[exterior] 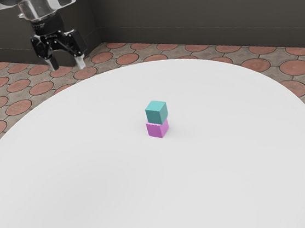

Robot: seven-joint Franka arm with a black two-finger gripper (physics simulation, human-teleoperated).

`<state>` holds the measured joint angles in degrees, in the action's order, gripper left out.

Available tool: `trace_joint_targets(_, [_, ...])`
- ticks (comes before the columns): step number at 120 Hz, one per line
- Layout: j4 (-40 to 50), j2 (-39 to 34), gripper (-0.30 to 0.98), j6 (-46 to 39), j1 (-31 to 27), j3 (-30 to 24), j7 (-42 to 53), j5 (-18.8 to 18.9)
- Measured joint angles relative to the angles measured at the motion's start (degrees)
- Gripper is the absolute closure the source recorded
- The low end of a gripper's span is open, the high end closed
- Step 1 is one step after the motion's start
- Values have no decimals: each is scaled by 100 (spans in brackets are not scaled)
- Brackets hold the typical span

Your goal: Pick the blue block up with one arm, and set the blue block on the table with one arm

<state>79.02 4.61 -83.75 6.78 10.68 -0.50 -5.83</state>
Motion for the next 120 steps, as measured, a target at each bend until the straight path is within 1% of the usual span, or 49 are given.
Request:
trace_joint_targets(12, [15,100,0,-241,-160,3,-6,-36])
trace_joint_targets(23, [-9,588,0,-479,-251,-24,-19,-50])
trace_joint_targets(37, [-18,1178,0,-920,-212,-239,-41,-40])
trace_joint_targets(48, [-35,1506,0,-1272,-213,-441,-90,-23])
trace_joint_targets(67, [-526,2326,0,-1783,-220,-744,-165,-5])
trace_joint_targets(77, [-618,2581,0,-2002,-221,-933,-202,4])
trace_joint_targets(95, [-988,3082,0,-2253,-228,-1263,-371,303])
trace_joint_targets(108, [-1110,3249,0,-2343,-248,-1317,-469,415])
trace_joint_targets(120, [-1455,3572,0,-2374,-339,-1346,-538,461])
